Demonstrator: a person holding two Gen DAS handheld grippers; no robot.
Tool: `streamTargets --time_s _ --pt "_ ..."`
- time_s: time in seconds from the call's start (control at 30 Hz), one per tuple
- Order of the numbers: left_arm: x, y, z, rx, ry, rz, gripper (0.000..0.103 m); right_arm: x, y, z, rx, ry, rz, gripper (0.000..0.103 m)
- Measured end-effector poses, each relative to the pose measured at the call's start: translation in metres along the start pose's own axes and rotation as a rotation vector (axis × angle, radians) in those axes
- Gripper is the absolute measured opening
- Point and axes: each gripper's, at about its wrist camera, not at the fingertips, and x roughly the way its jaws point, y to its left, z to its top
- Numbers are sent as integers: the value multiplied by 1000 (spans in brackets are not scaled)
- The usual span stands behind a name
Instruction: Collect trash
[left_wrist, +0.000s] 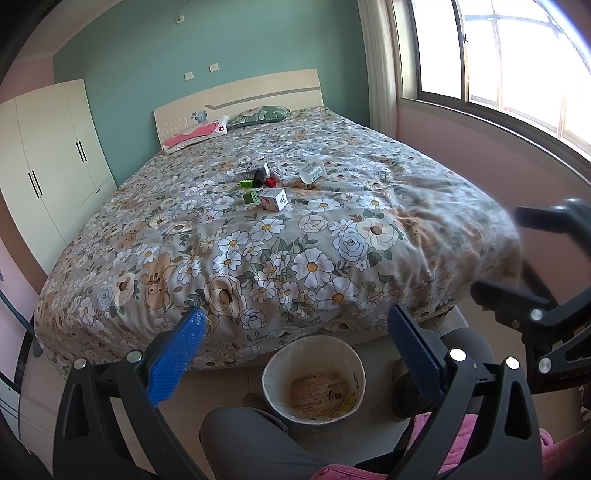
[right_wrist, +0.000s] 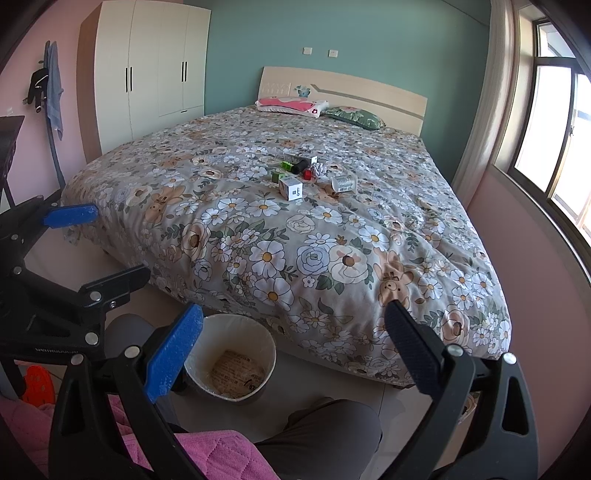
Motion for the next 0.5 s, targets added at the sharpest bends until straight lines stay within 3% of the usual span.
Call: streamTargets --time_s 0.5 --pt "24 18 15 -25 12 28 100 31 -3 25 4 3 17 96"
